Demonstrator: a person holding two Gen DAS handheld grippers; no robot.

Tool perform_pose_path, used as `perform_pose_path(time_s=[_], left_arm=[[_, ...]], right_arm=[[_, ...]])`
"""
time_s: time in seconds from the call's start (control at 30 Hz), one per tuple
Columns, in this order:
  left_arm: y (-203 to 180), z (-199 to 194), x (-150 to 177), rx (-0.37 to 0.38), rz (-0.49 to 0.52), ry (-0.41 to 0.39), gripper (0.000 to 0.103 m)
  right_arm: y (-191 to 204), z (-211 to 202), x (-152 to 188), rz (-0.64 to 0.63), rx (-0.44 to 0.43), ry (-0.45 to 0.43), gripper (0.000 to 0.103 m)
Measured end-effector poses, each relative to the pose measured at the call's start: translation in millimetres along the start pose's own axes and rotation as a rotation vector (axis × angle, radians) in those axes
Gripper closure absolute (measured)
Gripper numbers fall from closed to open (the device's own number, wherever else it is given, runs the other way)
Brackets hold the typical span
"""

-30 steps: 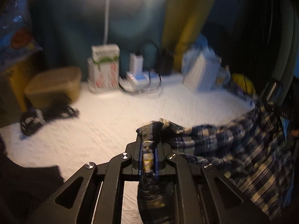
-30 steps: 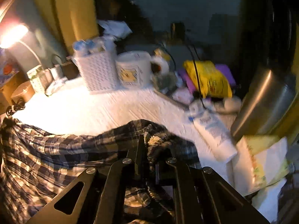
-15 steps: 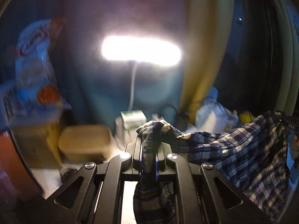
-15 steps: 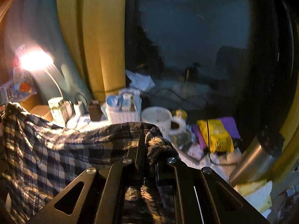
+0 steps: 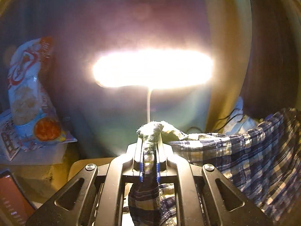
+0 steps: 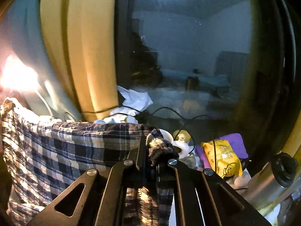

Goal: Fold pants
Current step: 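Lift the hem with both grippers and carry it over the pants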

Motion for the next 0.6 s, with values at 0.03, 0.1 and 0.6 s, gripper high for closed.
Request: perform_pose_path(time_s=[0.03, 0.1, 0.6], left_arm=[[-2, 9, 5, -0.002, 0.002, 0.013, 0.095], [-4, 24, 14, -0.01, 0.002, 0.036, 0.095], [-14, 86, 59, -0.017, -0.006, 0.192, 0.091]], right_arm=[[-1, 8, 2, 0.001, 0.007, 0.009, 0.096], [-4, 20, 8, 0.007, 0.014, 0.025, 0.096], [-27, 82, 63, 0.056, 0.063, 0.177, 0.096]])
Point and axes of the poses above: each gripper's, at about its wrist camera, not at the fingertips, and z roughly the way its jaws point, y to its left, x to its underside, the point moved 4 cm from there along z, roughly the way its jaws point, and after that the axes turned 10 degrees about -z, right-handed, at the moved point
